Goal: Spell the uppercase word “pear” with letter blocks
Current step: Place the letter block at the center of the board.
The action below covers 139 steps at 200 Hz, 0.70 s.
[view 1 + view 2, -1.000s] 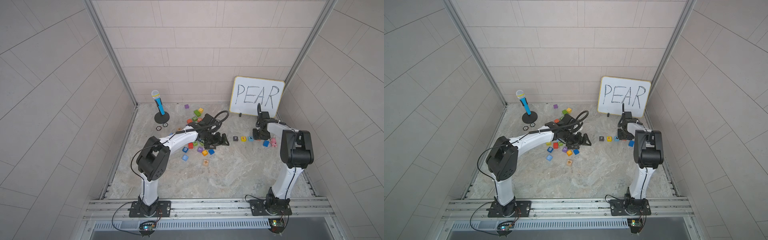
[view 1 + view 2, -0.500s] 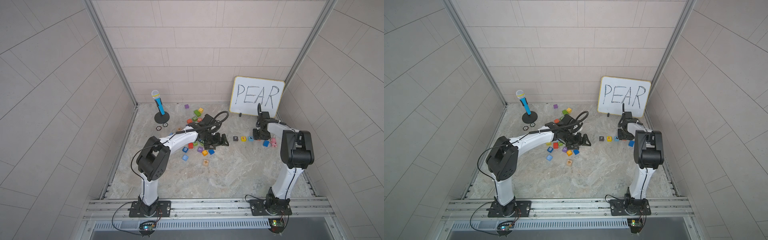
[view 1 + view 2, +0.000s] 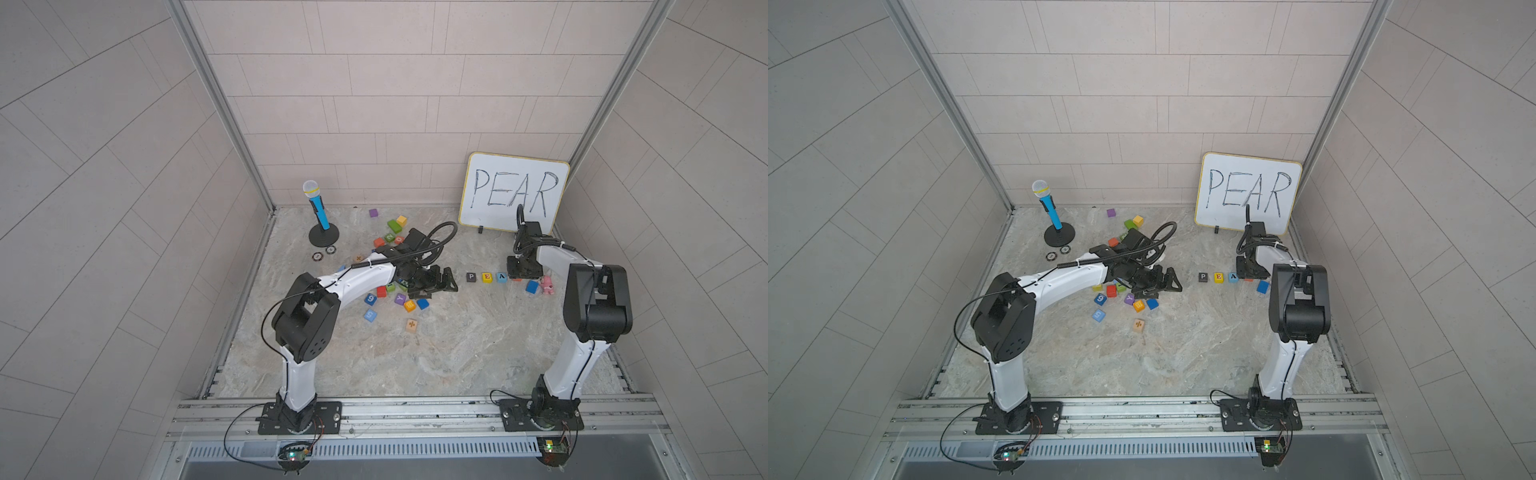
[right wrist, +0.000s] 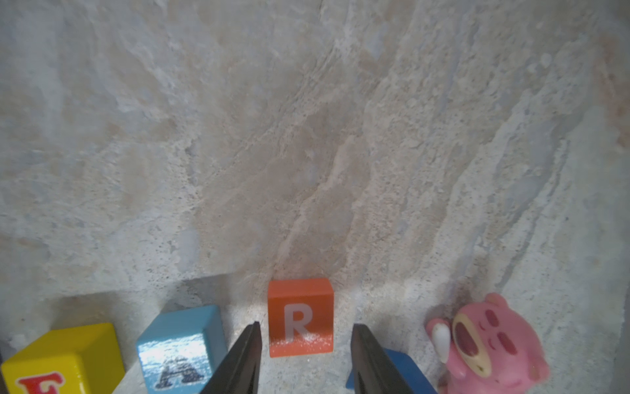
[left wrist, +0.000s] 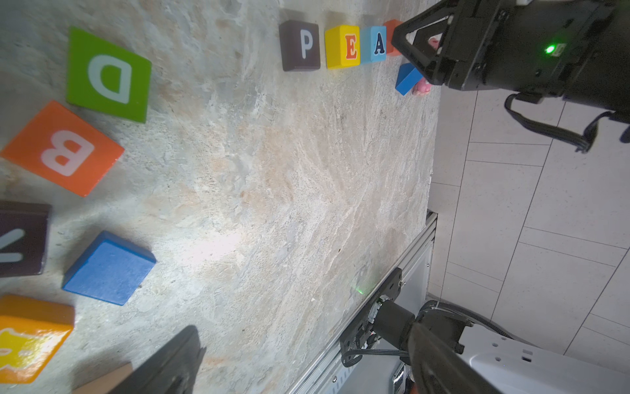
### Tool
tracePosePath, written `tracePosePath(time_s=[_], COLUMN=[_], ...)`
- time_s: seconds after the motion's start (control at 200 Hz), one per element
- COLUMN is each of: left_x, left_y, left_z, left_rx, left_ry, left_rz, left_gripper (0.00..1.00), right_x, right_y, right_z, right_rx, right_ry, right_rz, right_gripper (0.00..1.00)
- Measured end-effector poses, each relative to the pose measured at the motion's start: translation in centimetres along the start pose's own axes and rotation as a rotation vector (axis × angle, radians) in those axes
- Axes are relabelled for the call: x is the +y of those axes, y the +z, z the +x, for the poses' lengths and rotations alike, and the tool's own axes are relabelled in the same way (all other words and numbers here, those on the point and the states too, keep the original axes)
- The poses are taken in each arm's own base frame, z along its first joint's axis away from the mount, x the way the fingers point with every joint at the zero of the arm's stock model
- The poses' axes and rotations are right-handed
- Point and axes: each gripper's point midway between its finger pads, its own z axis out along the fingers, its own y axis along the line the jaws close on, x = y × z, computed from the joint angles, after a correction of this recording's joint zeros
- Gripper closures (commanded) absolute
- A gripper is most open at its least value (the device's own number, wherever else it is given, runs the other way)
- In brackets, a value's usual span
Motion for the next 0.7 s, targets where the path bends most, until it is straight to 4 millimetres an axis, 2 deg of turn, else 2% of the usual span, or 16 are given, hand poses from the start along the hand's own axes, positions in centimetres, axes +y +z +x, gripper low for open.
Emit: tracePosePath(time_s=[0.24, 0.39, 0.485, 0.555, 0.625, 0.695], left_x=[-0.7, -1.2, -0.7, 0.1, 1.3, 3.2], left_y=[-1.5, -4.5, -7.3, -9.5, -11.3, -12.9], left_z=[0.3, 0.1, -0.3, -0.5, -0.6, -0.4], left_rx=[-0.016, -0.07, -0.142, -0.198, -0.252, -0.31], left_ry=[0.033, 0.069, 0.092, 0.106, 0.116, 0.12], left_rz=[0.0, -0.005, -0.038, -0.074, -0.124, -0.196], left_gripper=[0.01, 0.01, 0.0, 0.0, 0.0, 0.0], right_x=[-0.3, -0.3, 0.7, 1.9, 3.0, 3.2], right_y=[-4.2, -9.1, -12.4, -13.9, -14.5, -14.0], right_z=[-2.5, -3.0, -2.2, -0.8, 0.8, 2.5], right_rx=[-0.106, -0.259, -0.392, -0.478, -0.557, -0.628], right_ry=[0.015, 0.034, 0.019, -0.009, -0.032, -0.033], right_rz=[-0.007, 0.006, 0.022, 0.022, 0.011, 0.0], right_gripper=[0.52, 0.52, 0.51, 0.5, 0.49, 0.48])
